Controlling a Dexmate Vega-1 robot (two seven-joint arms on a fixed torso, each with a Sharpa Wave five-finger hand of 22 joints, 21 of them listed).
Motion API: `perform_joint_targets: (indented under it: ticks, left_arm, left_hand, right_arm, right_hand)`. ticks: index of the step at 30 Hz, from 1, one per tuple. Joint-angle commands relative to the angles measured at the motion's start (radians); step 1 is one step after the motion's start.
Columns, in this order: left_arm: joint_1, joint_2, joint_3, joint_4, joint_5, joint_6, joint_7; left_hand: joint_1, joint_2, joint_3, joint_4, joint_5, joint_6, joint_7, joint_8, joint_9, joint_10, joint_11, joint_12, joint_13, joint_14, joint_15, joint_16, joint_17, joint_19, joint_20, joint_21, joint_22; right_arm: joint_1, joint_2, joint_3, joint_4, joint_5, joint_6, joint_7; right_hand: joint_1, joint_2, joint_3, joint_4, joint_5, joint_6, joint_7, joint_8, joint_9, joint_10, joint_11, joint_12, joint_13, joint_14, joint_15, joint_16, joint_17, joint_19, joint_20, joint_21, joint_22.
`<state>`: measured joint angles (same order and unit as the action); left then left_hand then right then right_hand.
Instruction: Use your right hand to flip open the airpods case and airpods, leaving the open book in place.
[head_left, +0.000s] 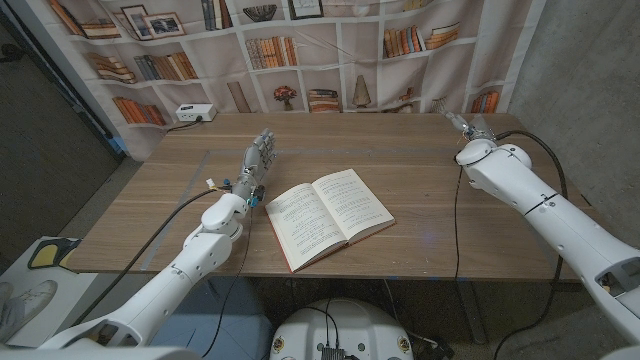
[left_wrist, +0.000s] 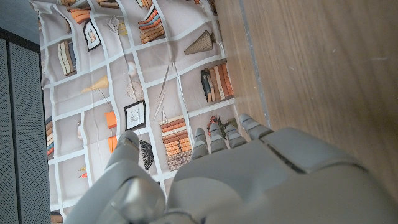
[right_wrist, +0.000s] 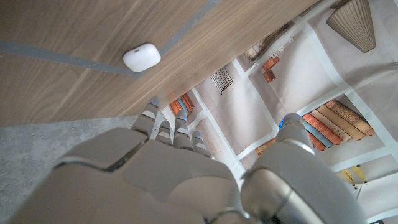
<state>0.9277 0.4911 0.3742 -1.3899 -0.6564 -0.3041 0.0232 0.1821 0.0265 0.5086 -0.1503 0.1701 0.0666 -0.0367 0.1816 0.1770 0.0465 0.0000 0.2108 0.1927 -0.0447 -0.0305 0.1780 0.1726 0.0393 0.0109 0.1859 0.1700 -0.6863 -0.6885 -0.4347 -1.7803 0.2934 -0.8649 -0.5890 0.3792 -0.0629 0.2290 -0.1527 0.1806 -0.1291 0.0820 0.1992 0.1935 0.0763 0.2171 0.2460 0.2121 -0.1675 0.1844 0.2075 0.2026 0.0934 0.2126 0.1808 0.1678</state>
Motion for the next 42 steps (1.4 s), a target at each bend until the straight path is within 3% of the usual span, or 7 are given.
perform_joint_targets:
  ticks: [1, 7, 20, 27, 32, 35, 42]
  left_arm:
    - [0.003, 0.004, 0.004, -0.013, 0.011, 0.004, 0.013]
    - [0.007, 0.005, -0.003, -0.013, 0.011, -0.006, 0.016]
    - [0.013, 0.015, -0.008, -0.042, 0.016, -0.001, 0.028]
    - [0.013, 0.023, -0.01, -0.054, 0.016, 0.007, 0.027]
    - [0.012, 0.019, -0.011, -0.05, 0.012, 0.001, 0.024]
    - [0.011, 0.024, -0.006, -0.051, 0.015, 0.012, 0.02]
    - [0.01, 0.031, 0.004, -0.037, 0.032, 0.017, 0.019]
  left_hand:
    - [0.011, -0.001, -0.001, 0.001, 0.004, 0.004, 0.001, 0.004, 0.0, 0.008, -0.003, 0.006, 0.004, 0.004, 0.001, 0.004, 0.001, 0.002, 0.006, 0.006, 0.004]
    - [0.012, -0.001, -0.001, 0.001, 0.004, 0.004, 0.002, 0.003, 0.0, 0.008, -0.004, 0.006, 0.004, 0.004, 0.001, 0.004, 0.001, 0.002, 0.006, 0.006, 0.004]
    - [0.013, 0.0, -0.002, 0.001, 0.004, 0.004, 0.002, 0.003, 0.0, 0.008, -0.002, 0.005, 0.004, 0.003, 0.001, 0.004, 0.001, 0.002, 0.006, 0.006, 0.004]
    - [0.013, 0.0, -0.003, 0.001, 0.004, 0.004, 0.001, 0.003, 0.0, 0.008, -0.002, 0.005, 0.004, 0.003, 0.001, 0.003, 0.001, 0.002, 0.006, 0.006, 0.004]
    - [0.013, 0.0, -0.003, 0.001, 0.004, 0.004, 0.001, 0.003, 0.0, 0.009, -0.003, 0.005, 0.004, 0.003, 0.001, 0.003, 0.001, 0.002, 0.006, 0.006, 0.004]
    - [0.014, 0.0, -0.004, 0.001, 0.004, 0.004, 0.001, 0.003, 0.0, 0.008, -0.004, 0.005, 0.004, 0.003, 0.001, 0.003, 0.001, 0.002, 0.006, 0.006, 0.004]
    - [0.014, 0.0, -0.005, 0.002, 0.004, -0.005, -0.002, 0.0, 0.0, 0.009, -0.005, 0.005, 0.004, 0.003, 0.001, 0.003, 0.001, 0.001, 0.007, 0.006, 0.004]
  right_arm:
    - [0.052, 0.006, -0.032, 0.038, -0.017, -0.07, 0.027]
    - [0.077, -0.006, -0.068, 0.065, -0.043, -0.069, 0.051]
    - [0.108, 0.037, -0.079, 0.095, -0.074, -0.14, 0.016]
    - [0.142, 0.046, -0.099, 0.099, -0.083, -0.208, 0.027]
    - [0.167, 0.058, -0.113, 0.116, -0.096, -0.245, 0.023]
    - [0.184, 0.06, -0.125, 0.124, -0.102, -0.269, 0.03]
    - [0.239, 0.056, -0.171, 0.153, -0.116, -0.329, 0.068]
  right_hand:
    - [0.001, -0.012, -0.002, 0.005, 0.001, -0.006, 0.001, -0.001, 0.001, -0.006, 0.001, -0.003, 0.004, -0.01, 0.002, -0.004, 0.002, -0.016, 0.001, -0.006, 0.0]
    - [-0.001, -0.013, -0.003, 0.007, 0.001, -0.007, 0.003, -0.001, 0.002, -0.006, 0.001, -0.004, 0.004, -0.009, 0.001, -0.004, 0.002, -0.019, 0.0, -0.005, 0.001]
    - [-0.003, -0.009, -0.004, 0.011, 0.003, -0.01, -0.01, -0.001, 0.002, -0.012, 0.001, -0.008, 0.005, -0.016, -0.001, -0.005, 0.003, -0.026, 0.0, -0.004, 0.002]
    - [-0.007, -0.009, -0.006, 0.014, 0.003, -0.027, -0.001, -0.006, 0.003, -0.023, 0.0, -0.014, 0.006, -0.019, 0.003, -0.005, 0.004, -0.038, 0.001, -0.004, 0.003]
    - [-0.012, -0.011, -0.01, 0.017, 0.003, -0.019, 0.019, -0.001, 0.003, -0.018, 0.001, -0.013, 0.008, -0.017, 0.01, -0.003, 0.005, -0.046, 0.0, -0.002, 0.003]
    - [-0.017, -0.013, -0.015, 0.02, 0.004, -0.051, 0.065, -0.007, 0.004, 0.016, 0.001, -0.003, 0.011, 0.018, 0.003, 0.011, 0.006, -0.045, -0.002, 0.005, 0.004]
    - [-0.022, -0.014, -0.02, 0.023, 0.005, -0.052, 0.093, -0.003, 0.004, 0.064, 0.001, 0.012, 0.014, 0.036, 0.01, 0.016, 0.007, -0.032, -0.002, 0.011, 0.004]
